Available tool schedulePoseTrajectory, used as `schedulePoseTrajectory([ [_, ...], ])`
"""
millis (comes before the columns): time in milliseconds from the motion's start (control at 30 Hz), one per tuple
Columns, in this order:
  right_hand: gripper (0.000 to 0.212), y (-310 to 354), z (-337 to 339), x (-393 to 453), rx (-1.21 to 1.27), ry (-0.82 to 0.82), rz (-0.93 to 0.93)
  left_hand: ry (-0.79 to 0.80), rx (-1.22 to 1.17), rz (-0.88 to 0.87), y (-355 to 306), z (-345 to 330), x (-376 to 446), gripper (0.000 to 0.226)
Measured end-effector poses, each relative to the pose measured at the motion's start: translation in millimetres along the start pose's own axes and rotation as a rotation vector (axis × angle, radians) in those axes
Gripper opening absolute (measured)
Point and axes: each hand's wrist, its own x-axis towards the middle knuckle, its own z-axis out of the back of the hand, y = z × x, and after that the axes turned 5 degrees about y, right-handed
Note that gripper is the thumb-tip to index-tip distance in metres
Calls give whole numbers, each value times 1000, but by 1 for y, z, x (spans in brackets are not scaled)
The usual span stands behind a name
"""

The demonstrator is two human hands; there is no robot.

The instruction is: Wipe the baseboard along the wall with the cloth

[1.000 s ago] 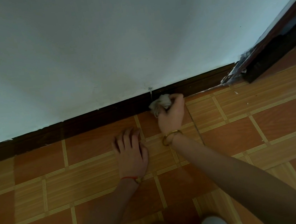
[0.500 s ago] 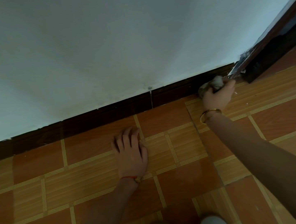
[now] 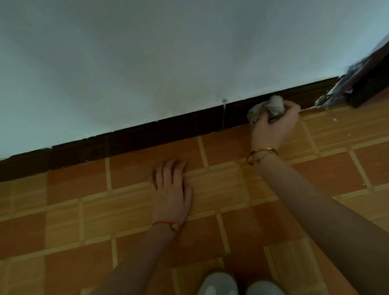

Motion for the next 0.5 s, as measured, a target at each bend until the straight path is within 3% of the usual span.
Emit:
schedulePoseTrajectory([
  [100,33,11,-14,-23,30,25,45,15,13,60,18,8,-14,51],
  [333,36,23,-70,-126,46,380,255,-23,18,168,39,19,-33,51],
  [500,34,21,-66,-118,40,362,254,-62,-8,171,49,17,-33,50],
])
